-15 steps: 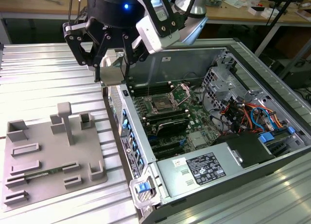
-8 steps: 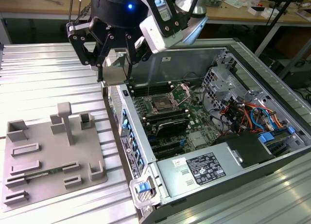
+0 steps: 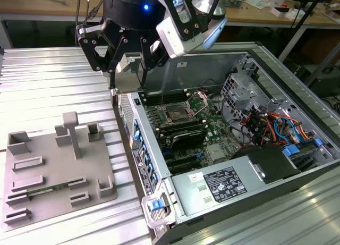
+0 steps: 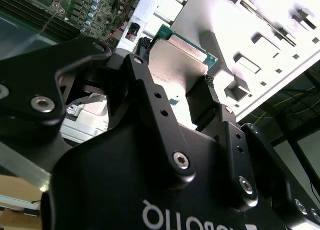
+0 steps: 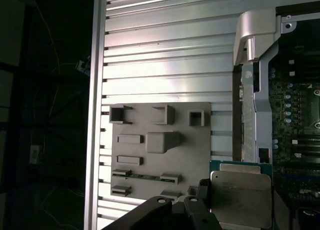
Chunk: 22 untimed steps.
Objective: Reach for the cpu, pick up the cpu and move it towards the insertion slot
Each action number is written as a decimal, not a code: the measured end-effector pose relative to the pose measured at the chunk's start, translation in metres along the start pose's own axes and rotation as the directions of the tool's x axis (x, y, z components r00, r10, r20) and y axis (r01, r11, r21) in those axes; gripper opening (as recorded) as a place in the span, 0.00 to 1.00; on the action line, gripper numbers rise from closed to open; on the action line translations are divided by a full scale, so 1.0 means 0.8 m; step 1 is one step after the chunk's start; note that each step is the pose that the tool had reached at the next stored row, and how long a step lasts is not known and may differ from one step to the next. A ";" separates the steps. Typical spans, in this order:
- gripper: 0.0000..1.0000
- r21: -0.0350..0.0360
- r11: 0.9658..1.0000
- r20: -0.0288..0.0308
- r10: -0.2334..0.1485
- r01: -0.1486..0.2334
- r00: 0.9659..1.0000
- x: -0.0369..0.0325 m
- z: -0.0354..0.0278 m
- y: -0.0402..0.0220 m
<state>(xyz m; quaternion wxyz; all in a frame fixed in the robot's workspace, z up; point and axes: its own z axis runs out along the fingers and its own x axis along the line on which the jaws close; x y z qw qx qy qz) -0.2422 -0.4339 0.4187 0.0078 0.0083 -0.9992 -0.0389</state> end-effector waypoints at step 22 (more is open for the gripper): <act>0.55 0.000 1.000 0.000 0.000 0.000 1.000 -0.0241 -0.0004 -0.0004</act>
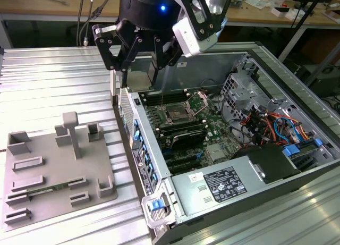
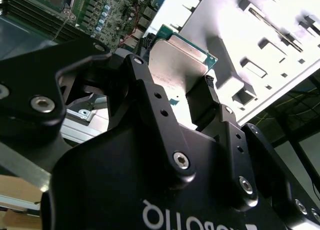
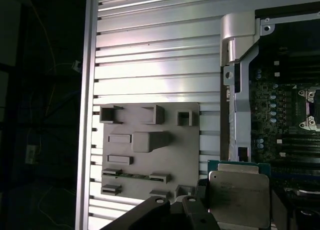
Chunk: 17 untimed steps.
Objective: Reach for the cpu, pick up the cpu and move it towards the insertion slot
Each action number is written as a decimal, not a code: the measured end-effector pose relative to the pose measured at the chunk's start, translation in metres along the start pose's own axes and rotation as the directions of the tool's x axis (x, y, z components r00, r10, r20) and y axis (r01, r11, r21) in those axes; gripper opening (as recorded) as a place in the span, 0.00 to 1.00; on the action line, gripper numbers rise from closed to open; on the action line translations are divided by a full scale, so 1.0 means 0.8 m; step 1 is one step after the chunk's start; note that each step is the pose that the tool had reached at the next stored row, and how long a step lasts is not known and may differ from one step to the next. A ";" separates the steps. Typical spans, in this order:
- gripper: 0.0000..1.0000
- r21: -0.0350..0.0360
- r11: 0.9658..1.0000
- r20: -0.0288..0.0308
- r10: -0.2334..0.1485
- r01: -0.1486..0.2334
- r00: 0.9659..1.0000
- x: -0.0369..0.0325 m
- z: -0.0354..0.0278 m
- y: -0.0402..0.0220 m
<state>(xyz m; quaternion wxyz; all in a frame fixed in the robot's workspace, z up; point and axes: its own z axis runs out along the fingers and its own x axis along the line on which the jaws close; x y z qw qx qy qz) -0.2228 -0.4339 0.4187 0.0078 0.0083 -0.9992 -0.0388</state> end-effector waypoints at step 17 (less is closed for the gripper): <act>0.55 0.000 1.000 0.000 0.000 0.000 1.000 -0.0141 -0.0002 -0.0002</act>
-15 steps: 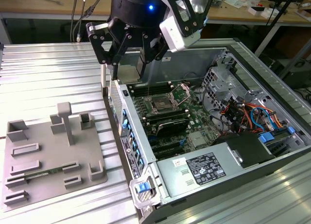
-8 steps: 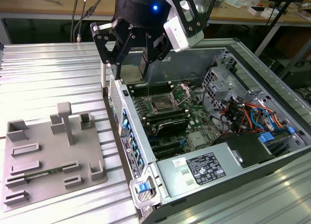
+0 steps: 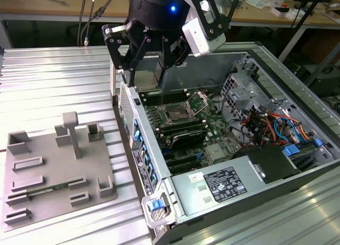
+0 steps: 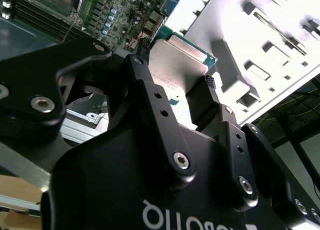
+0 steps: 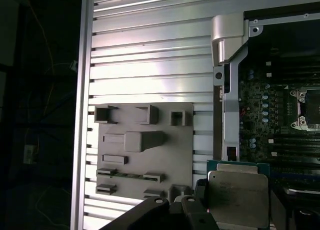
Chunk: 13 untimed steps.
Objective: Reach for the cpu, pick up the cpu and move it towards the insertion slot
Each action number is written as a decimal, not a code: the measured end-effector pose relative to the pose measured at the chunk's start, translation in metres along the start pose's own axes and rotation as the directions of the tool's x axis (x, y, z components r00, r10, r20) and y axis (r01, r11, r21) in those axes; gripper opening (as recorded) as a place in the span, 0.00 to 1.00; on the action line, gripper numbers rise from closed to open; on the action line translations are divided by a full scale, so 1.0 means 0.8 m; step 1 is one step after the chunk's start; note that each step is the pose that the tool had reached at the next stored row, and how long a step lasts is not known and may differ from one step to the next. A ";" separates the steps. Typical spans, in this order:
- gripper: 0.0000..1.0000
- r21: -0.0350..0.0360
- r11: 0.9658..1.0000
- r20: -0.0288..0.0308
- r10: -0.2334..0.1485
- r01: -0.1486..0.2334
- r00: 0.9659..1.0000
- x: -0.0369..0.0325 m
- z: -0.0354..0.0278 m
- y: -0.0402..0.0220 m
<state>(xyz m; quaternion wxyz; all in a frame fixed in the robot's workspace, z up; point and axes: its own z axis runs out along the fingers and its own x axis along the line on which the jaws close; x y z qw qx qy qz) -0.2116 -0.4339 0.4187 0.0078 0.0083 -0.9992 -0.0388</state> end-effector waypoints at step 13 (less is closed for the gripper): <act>0.55 0.000 1.000 0.000 0.000 0.000 1.000 -0.0093 -0.0001 -0.0002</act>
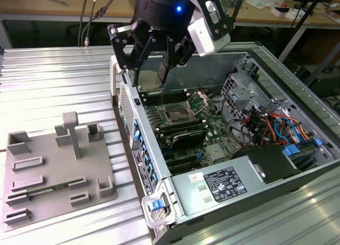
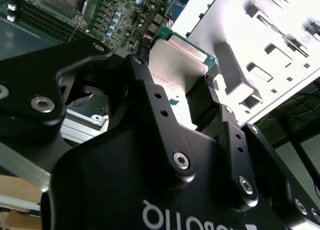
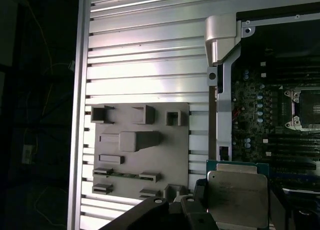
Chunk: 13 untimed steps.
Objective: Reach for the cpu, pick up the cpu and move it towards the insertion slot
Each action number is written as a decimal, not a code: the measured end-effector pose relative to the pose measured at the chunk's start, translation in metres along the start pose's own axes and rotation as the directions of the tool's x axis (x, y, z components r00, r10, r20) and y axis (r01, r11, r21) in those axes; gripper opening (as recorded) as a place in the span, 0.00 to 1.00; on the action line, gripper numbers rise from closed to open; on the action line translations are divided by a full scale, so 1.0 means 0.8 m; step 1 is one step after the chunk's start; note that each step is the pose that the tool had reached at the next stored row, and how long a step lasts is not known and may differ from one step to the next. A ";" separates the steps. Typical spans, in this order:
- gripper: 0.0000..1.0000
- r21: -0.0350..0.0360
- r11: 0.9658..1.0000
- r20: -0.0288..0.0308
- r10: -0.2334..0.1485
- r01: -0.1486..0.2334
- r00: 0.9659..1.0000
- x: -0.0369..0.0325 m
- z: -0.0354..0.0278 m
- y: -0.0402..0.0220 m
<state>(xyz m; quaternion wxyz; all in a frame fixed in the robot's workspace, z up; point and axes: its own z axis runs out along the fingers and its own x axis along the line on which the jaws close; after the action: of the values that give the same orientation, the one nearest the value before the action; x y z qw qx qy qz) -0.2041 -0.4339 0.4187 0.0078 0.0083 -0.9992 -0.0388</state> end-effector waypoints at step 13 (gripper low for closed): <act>0.55 0.000 1.000 0.000 0.000 0.000 1.000 -0.0086 -0.0002 -0.0001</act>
<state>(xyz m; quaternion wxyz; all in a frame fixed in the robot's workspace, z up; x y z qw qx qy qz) -0.1973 -0.4339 0.4187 0.0078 0.0083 -0.9992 -0.0388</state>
